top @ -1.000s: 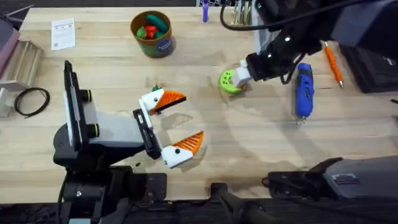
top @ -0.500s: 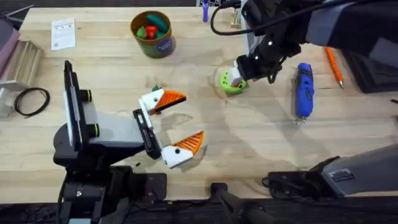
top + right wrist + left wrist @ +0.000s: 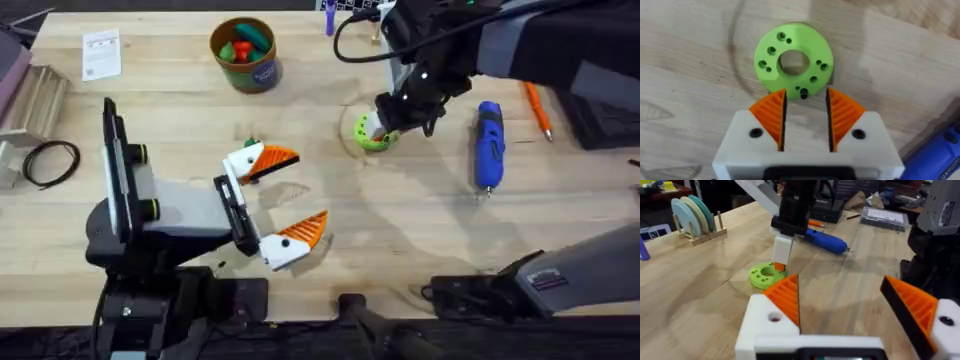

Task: Pick up the gripper from the table and insert it into the empty holder that is missing its gripper. Then pick up a screw, insert it into the mounting hole, and use the screwdriver to tighten it. Finally, clean up the table by picking up the vegetable and placing it into the bucket.

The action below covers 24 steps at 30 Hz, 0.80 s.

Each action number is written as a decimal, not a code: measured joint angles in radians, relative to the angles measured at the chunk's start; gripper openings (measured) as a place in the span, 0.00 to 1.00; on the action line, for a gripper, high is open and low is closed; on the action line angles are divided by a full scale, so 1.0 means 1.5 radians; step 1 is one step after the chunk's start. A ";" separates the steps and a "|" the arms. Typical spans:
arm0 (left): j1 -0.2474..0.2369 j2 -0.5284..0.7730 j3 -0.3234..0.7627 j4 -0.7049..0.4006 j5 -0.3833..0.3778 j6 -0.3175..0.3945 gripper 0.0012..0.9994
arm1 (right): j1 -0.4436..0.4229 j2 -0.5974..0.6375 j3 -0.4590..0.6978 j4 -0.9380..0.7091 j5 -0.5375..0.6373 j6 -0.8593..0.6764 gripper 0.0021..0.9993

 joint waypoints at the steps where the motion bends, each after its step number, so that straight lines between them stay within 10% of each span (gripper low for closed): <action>1: 0.000 0.000 0.000 0.000 0.000 0.000 0.99 | 0.002 0.000 -0.001 0.001 0.000 0.000 0.44; 24: 0.000 0.000 0.000 0.000 0.000 0.000 0.99 | 0.010 0.014 -0.009 0.014 0.000 0.002 0.24</action>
